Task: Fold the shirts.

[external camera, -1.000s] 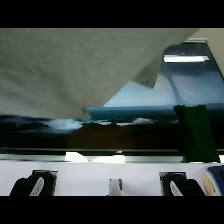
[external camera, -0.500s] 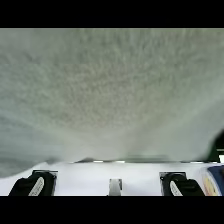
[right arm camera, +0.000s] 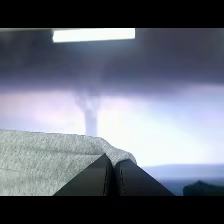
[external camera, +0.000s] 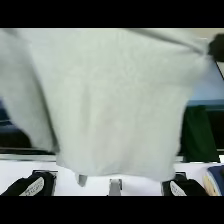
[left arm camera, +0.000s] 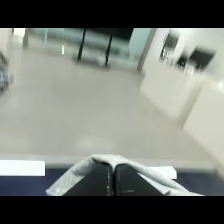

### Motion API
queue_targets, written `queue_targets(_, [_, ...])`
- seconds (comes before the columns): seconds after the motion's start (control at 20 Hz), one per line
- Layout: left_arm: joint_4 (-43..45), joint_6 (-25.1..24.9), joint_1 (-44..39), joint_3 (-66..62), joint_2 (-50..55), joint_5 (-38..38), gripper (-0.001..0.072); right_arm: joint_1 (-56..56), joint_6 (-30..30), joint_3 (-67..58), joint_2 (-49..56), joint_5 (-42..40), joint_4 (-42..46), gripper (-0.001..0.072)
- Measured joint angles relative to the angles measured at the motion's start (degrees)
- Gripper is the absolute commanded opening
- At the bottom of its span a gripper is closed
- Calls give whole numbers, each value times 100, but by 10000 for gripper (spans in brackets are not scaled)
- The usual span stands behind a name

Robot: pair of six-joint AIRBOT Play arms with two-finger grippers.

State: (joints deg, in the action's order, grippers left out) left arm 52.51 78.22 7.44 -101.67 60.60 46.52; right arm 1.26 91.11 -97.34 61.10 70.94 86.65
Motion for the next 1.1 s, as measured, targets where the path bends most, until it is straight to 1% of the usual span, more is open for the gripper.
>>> queue_targets(0.15, [15, -107, 0, 0, 1141, 555, 32, 0, 232, 350, 1078, -385, 90, 20])
queue_targets(0.3, [13, -74, 0, 0, 2105, 992, 32, 0, 557, 479, 1902, -717, 136, 20])
queue_targets(0.45, [4, 2, -55, -2, 2865, 1537, 32, -2, 708, 527, 2393, -953, 153, 20])
queue_targets(0.6, [4, 28, -140, -2, 3405, 1974, 41, -9, 813, 546, 2686, -1102, 166, 21])
queue_targets(0.7, [2, 68, -254, -2, 3674, 2247, 156, -7, 898, 555, 2835, -1086, 81, 21])
queue_targets(0.75, [0, 116, -310, -2, 3768, 2369, 275, -7, 929, 555, 2894, -1067, -2, 44])
queue_targets(0.8, [0, 175, -374, -2, 3847, 2498, 441, -2, 944, 555, 2942, -1027, -81, 166])
queue_targets(0.85, [-2, 236, -426, -2, 3891, 2623, 471, 2, 960, 557, 2988, -940, -164, 343])
queue_targets(0.9, [2, 264, -468, -4, 3923, 2817, 457, 2, 962, 557, 3003, -885, -223, 380])
queue_targets(0.95, [46, 308, -498, -4, 3932, 3049, 432, -4, 957, 555, 2997, -761, -271, 387])
queue_targets(1.0, [188, 328, -507, -4, 3926, 3375, 429, -35, 918, 557, 2979, -597, -293, 387])
queue_targets(1.1, [782, 369, -481, 0, 3860, 4019, 429, -210, 719, 553, 2892, -186, -339, 385])
